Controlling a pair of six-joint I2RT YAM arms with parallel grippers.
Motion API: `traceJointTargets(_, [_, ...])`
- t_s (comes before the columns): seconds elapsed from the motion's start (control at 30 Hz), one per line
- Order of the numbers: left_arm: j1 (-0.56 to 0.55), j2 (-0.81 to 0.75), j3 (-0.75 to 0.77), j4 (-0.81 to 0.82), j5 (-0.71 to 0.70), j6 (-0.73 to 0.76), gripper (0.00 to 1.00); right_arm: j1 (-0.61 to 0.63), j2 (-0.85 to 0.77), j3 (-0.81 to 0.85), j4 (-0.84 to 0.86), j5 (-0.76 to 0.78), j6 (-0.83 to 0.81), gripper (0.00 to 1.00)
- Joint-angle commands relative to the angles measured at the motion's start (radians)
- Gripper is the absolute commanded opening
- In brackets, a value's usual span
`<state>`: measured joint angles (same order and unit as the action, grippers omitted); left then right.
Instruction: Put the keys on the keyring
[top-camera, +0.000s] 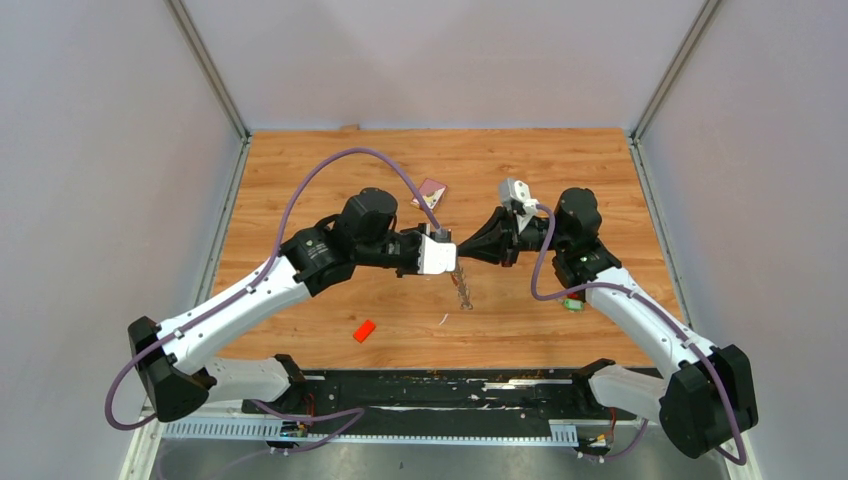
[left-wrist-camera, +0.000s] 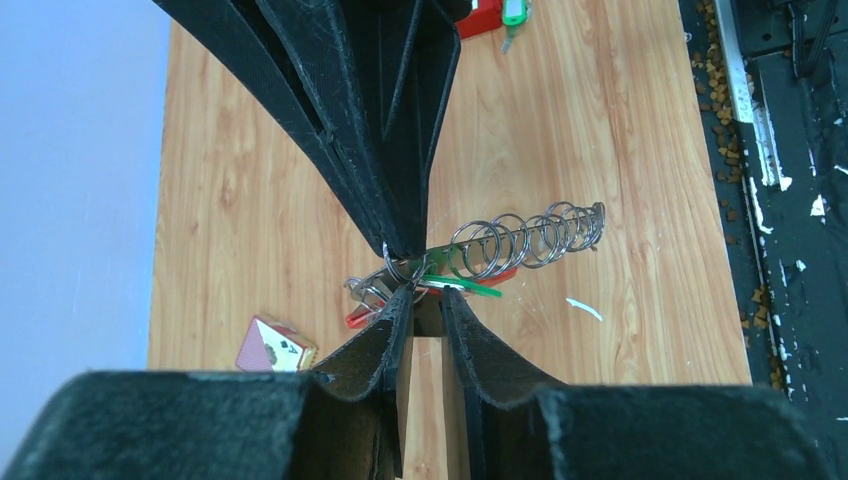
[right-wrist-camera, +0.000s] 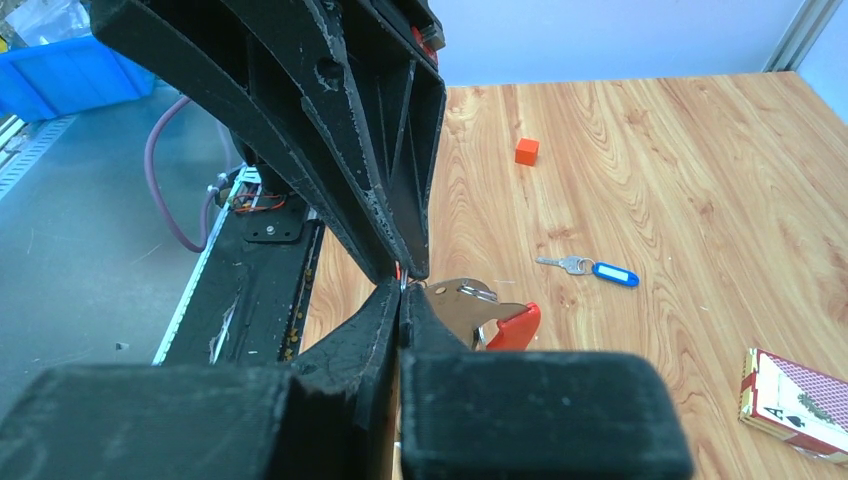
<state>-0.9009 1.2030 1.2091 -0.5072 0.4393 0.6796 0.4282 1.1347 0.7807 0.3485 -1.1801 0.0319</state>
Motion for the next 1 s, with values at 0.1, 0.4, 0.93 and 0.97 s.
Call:
traceJointTargets(0.1, [0.003, 0.002, 0.002, 0.032, -0.024, 0.033, 0.23, -0.004, -0.003, 0.040, 0.024, -0.021, -0.010, 0.00])
traceJointTargets(0.4, [0.003, 0.026, 0.001, 0.050, -0.023, 0.032, 0.23, -0.005, -0.008, 0.038, 0.023, -0.023, -0.010, 0.00])
traceJointTargets(0.93, [0.003, 0.041, -0.023, 0.084, 0.074, -0.027, 0.12, -0.005, -0.009, 0.024, 0.063, 0.008, 0.020, 0.00])
traceJointTargets(0.97, [0.003, 0.045, -0.020, 0.084, 0.078, -0.031, 0.11, -0.005, -0.008, 0.020, 0.079, 0.008, 0.028, 0.00])
